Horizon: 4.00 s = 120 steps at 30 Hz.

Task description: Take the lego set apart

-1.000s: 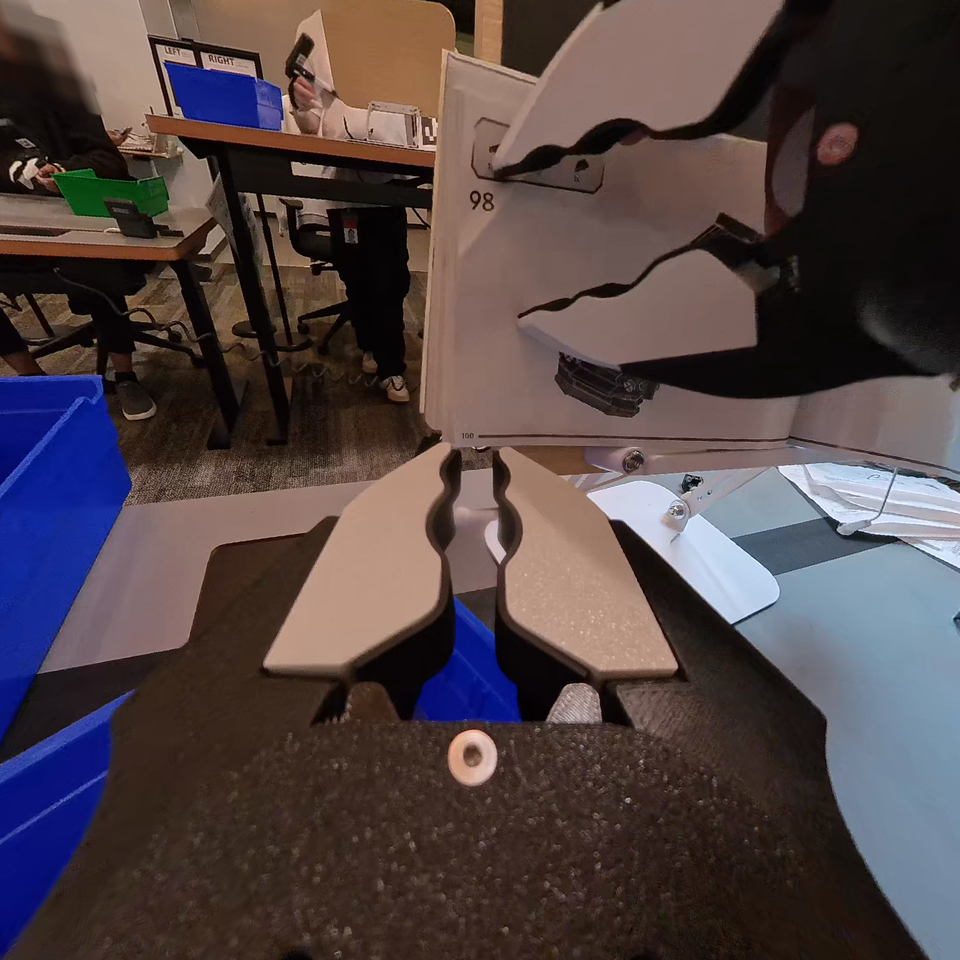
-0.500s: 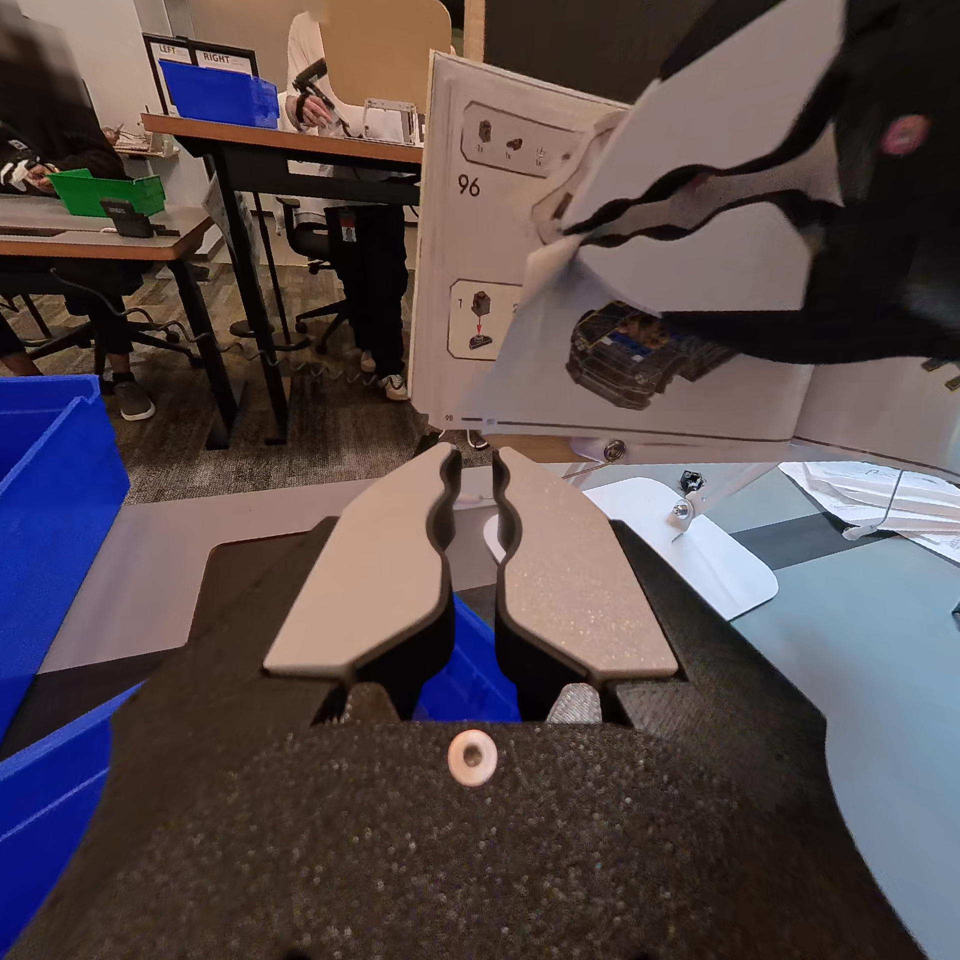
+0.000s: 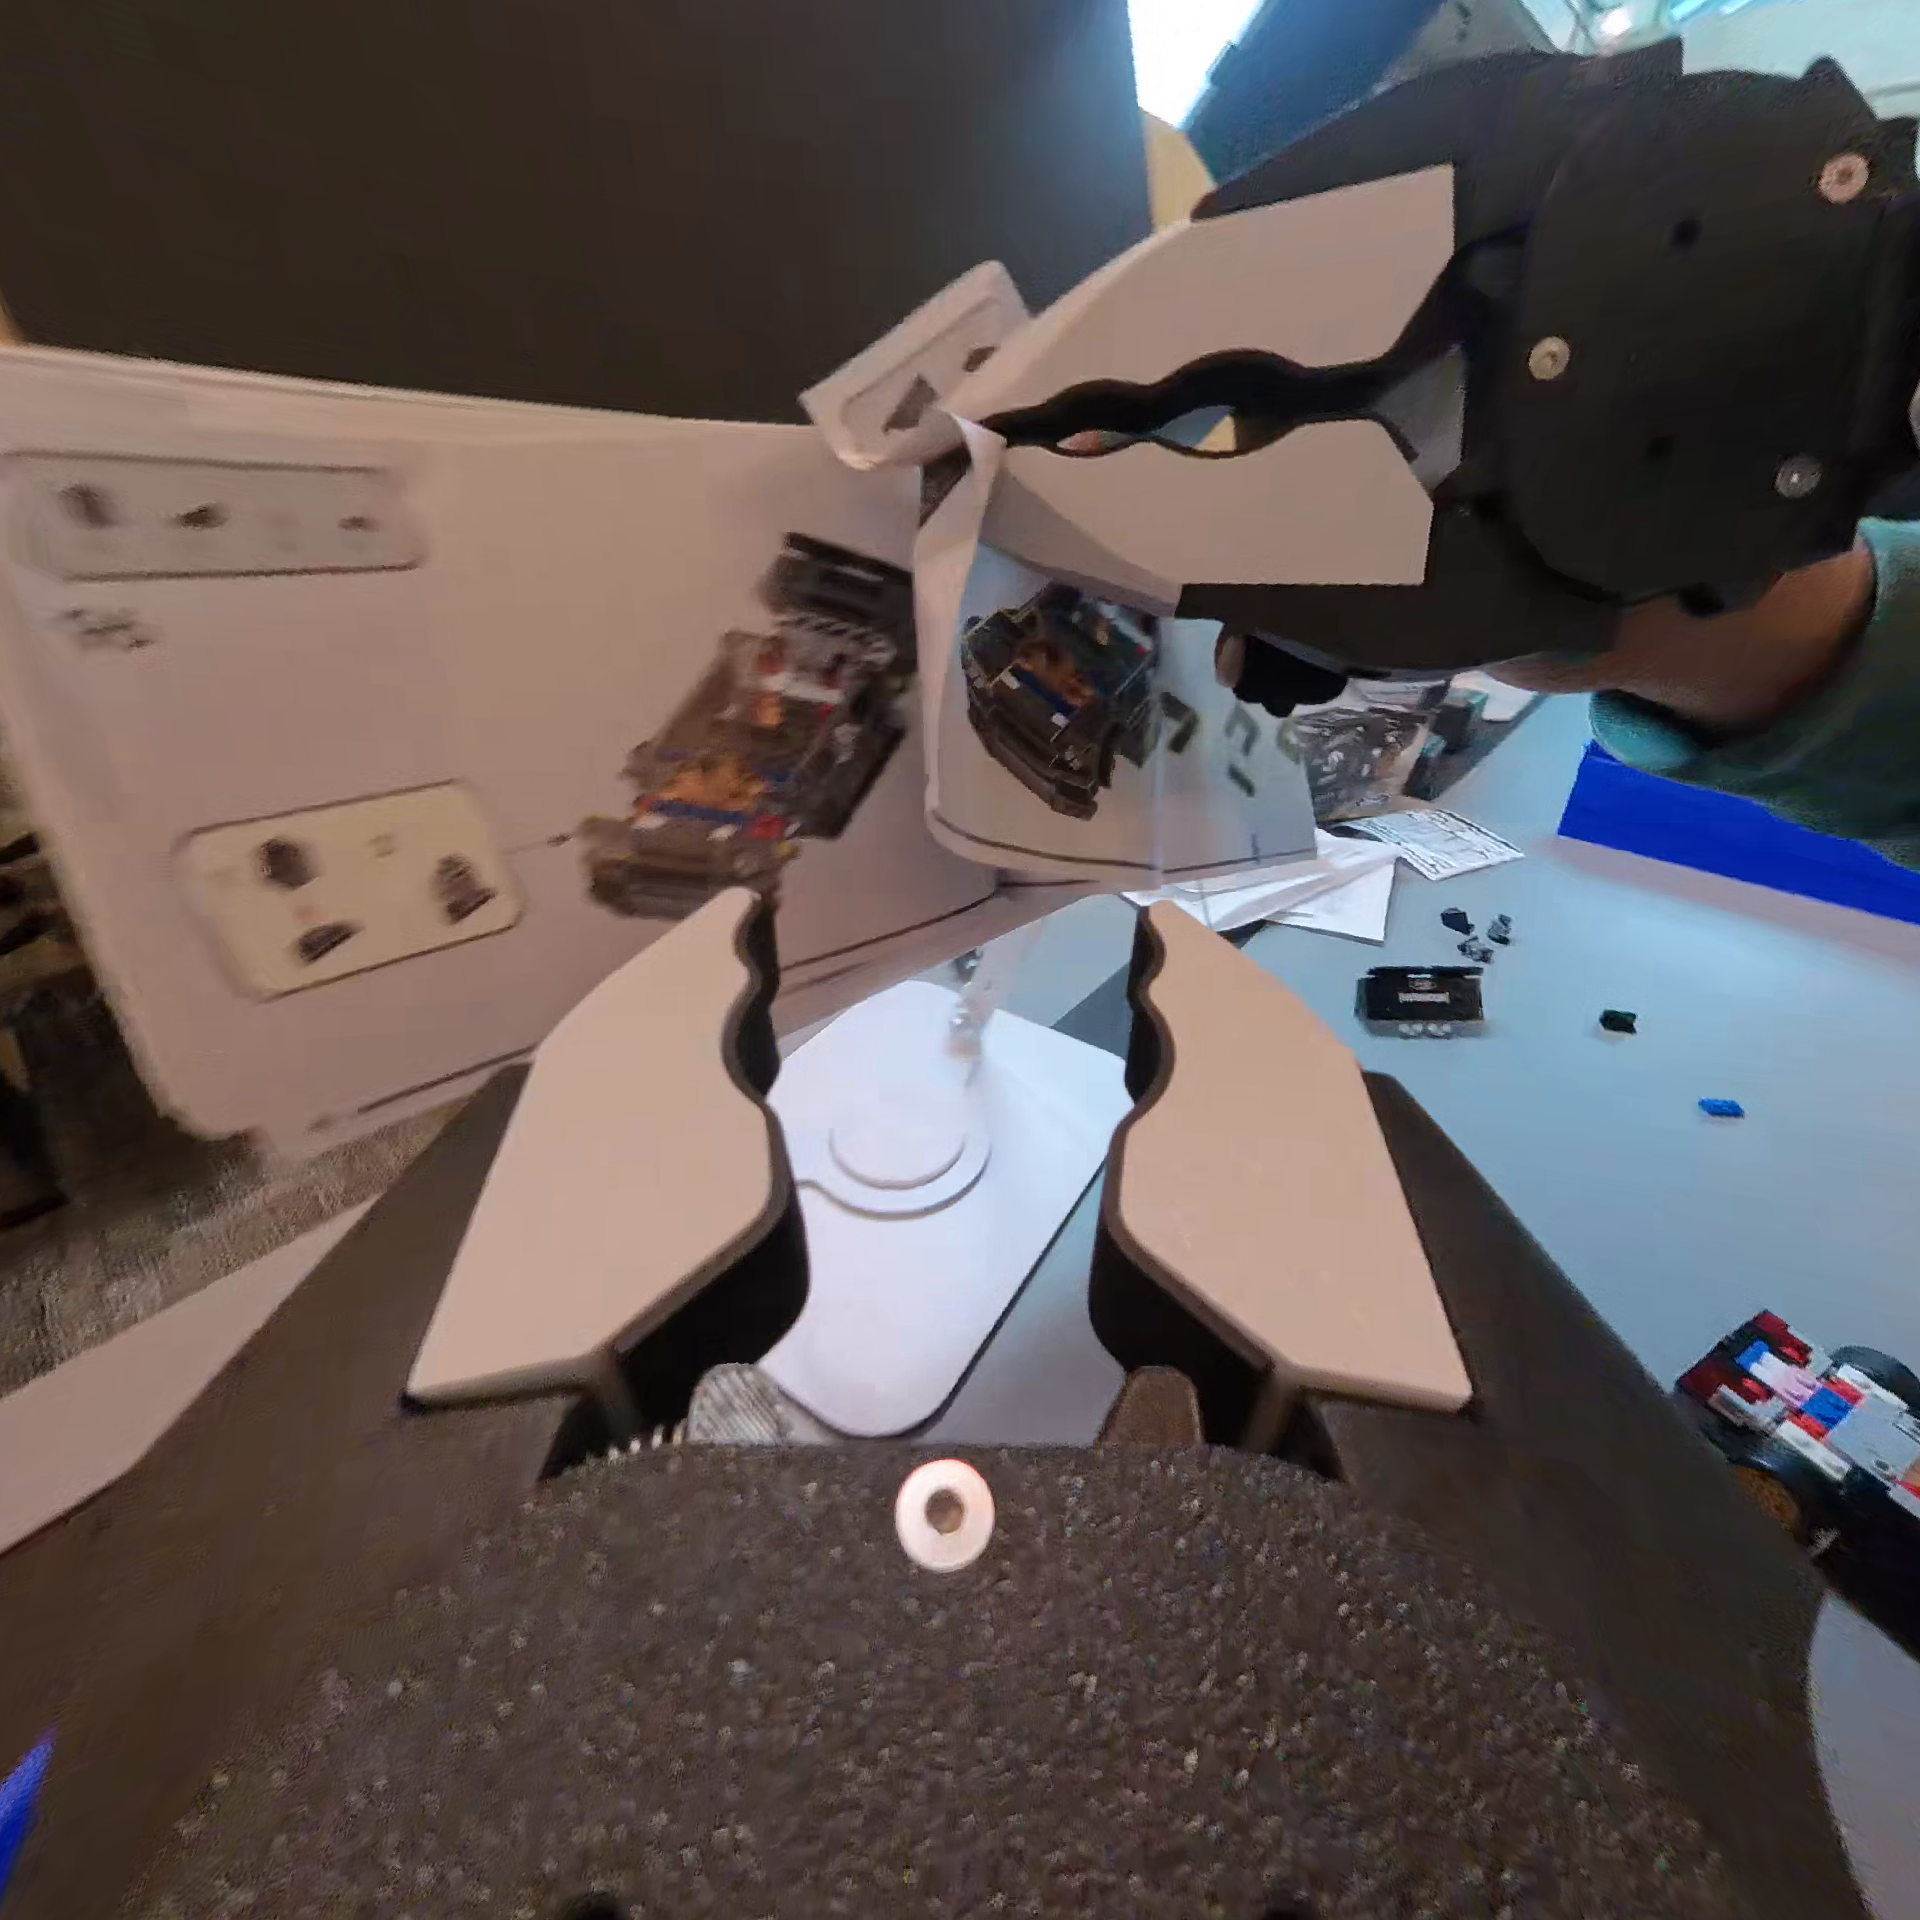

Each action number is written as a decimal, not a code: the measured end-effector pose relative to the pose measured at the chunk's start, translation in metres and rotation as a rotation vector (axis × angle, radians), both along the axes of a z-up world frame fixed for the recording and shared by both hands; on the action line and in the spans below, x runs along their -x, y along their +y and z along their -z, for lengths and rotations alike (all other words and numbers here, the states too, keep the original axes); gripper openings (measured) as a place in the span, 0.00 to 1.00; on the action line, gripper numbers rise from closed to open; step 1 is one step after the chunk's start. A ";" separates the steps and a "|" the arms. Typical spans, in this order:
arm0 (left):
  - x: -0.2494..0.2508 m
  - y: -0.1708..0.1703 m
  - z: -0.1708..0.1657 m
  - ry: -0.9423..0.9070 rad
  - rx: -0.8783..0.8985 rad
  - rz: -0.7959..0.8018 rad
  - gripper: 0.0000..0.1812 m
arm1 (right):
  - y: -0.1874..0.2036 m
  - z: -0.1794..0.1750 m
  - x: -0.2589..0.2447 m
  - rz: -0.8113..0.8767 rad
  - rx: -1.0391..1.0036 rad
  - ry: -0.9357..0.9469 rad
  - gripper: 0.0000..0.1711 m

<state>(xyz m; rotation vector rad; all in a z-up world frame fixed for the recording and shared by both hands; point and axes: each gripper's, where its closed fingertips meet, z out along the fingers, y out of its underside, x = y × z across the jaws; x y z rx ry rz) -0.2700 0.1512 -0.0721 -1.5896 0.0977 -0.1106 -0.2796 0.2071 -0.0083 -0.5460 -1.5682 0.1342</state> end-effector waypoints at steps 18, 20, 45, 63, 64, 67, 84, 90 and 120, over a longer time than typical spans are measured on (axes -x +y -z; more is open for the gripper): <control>-0.129 0.111 0.018 0.348 0.133 0.112 0.09 | 0.105 0.078 -0.188 -0.006 1.270 0.180 0.52; -0.130 0.121 0.026 0.394 0.172 0.082 0.14 | 0.098 0.068 -0.186 -0.146 1.484 0.195 0.58; -0.035 0.105 0.008 0.383 0.225 -0.140 0.19 | 0.159 0.056 -0.123 0.165 1.047 0.117 0.25; -0.030 0.117 0.013 0.567 0.265 -0.371 0.11 | 0.084 0.037 -0.153 0.163 0.746 0.333 0.17; -0.030 0.116 0.013 0.561 0.260 -0.368 0.11 | 0.067 0.046 -0.139 0.131 0.752 0.267 0.17; -0.030 0.115 0.012 0.510 0.247 -0.345 0.10 | 0.054 0.077 -0.098 0.137 0.777 0.147 0.16; 0.009 0.067 0.015 0.455 0.270 -0.326 0.11 | 0.115 0.092 -0.078 0.198 0.825 0.003 0.00; 0.011 0.069 0.018 0.528 0.272 -0.344 0.13 | 0.108 0.093 -0.087 0.137 0.919 0.027 0.07; 0.040 0.045 0.024 0.555 0.272 -0.410 0.10 | 0.123 0.097 -0.108 0.307 0.813 0.099 0.16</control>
